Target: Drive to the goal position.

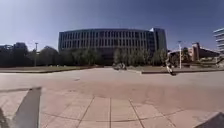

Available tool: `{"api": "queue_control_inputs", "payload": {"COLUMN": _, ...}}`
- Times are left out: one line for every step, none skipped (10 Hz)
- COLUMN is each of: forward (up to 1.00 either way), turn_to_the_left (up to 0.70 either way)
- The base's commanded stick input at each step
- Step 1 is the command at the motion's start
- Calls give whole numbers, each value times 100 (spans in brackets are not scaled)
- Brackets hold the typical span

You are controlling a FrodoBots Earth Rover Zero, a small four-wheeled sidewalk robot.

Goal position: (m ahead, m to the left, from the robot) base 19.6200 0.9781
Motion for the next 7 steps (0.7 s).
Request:
{"api": "queue_control_inputs", "payload": {"forward": 70, "turn_to_the_left": 0}}
{"api": "queue_control_inputs", "payload": {"forward": 70, "turn_to_the_left": 0}}
{"api": "queue_control_inputs", "payload": {"forward": 70, "turn_to_the_left": 0}}
{"api": "queue_control_inputs", "payload": {"forward": 70, "turn_to_the_left": 0}}
{"api": "queue_control_inputs", "payload": {"forward": 70, "turn_to_the_left": 0}}
{"api": "queue_control_inputs", "payload": {"forward": 70, "turn_to_the_left": 0}}
{"api": "queue_control_inputs", "payload": {"forward": 70, "turn_to_the_left": 0}}
